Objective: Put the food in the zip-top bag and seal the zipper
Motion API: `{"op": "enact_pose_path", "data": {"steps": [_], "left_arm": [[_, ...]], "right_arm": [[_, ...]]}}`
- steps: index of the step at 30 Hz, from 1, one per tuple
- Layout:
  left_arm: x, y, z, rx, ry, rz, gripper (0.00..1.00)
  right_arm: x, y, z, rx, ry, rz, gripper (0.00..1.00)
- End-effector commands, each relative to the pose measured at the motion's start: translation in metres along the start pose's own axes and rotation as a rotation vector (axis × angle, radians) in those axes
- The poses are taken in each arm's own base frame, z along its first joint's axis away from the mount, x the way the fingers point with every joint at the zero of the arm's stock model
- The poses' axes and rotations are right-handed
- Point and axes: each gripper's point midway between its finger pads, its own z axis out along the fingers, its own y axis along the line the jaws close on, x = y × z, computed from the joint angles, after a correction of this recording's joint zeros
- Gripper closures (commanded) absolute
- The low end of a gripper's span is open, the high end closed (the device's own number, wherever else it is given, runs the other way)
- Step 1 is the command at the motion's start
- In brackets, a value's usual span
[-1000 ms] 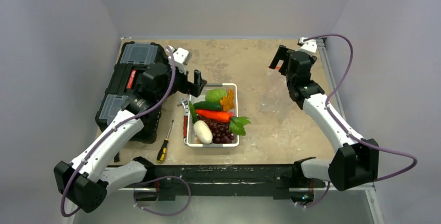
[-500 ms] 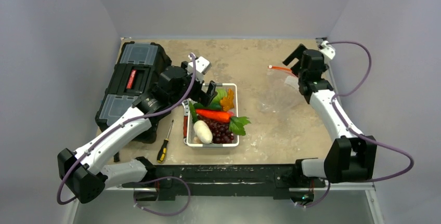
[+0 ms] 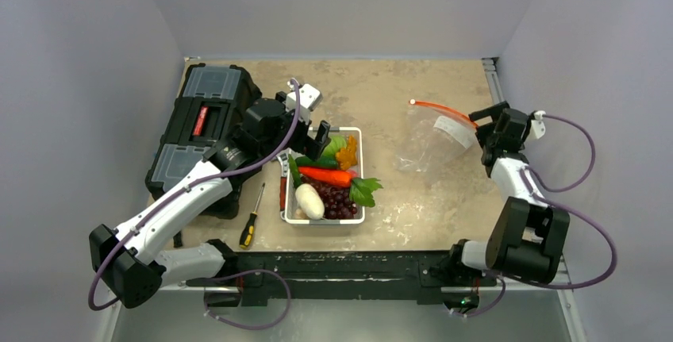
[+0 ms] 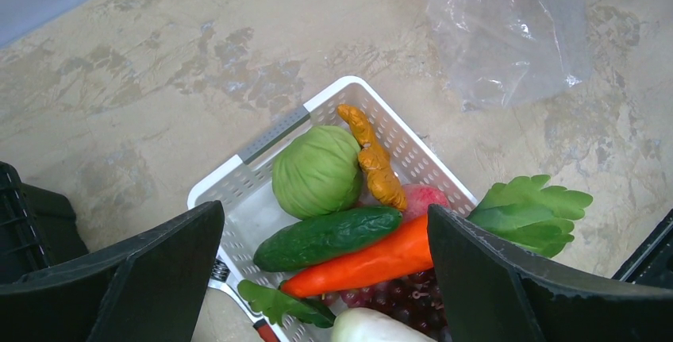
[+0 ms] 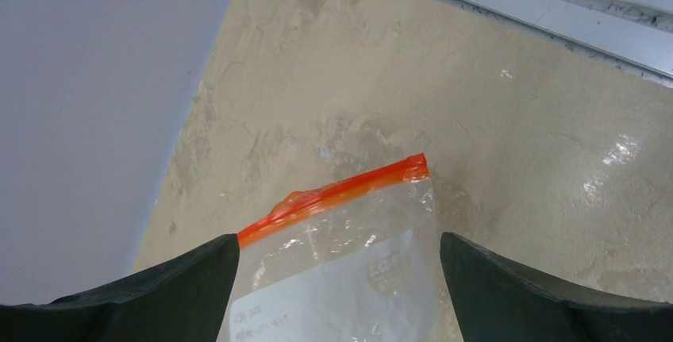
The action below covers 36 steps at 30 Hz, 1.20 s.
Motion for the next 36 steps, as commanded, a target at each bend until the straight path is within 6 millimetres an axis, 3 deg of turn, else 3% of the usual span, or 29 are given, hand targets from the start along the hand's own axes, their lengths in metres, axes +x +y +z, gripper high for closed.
{"op": "enact_pose_path", "data": {"steps": [1,7,12,19,22,28,32,36], "left_arm": [[-0.027,-0.001,-0.008,0.003,-0.068,0.017,0.0],[-0.025,-0.002,-0.006,0.005,-0.057,0.012,0.0],[-0.023,-0.002,-0.005,0.005,-0.046,0.013,0.0],[-0.02,-0.002,-0.002,0.005,-0.035,0.01,0.03],[-0.021,-0.002,-0.001,0.005,-0.035,0.012,0.03],[-0.019,-0.002,0.0,0.005,-0.027,0.012,0.04],[-0.018,-0.002,0.001,0.005,-0.021,0.015,0.04],[-0.017,-0.002,0.001,0.005,-0.018,0.014,0.04]], "right_arm": [[-0.001,0.016,0.012,-0.176,0.008,0.097,0.01],[0.024,0.001,0.039,-0.136,0.109,0.073,0.01],[0.049,0.007,0.05,-0.232,0.204,0.043,0.03],[0.072,0.028,0.042,-0.451,0.28,0.057,0.24],[0.072,0.037,0.035,-0.52,0.278,0.055,0.35],[0.067,0.058,0.019,-0.633,0.273,0.064,0.67],[0.064,0.075,0.006,-0.689,0.258,0.012,0.82],[0.061,0.106,-0.015,-0.768,0.232,-0.089,0.92]]}}
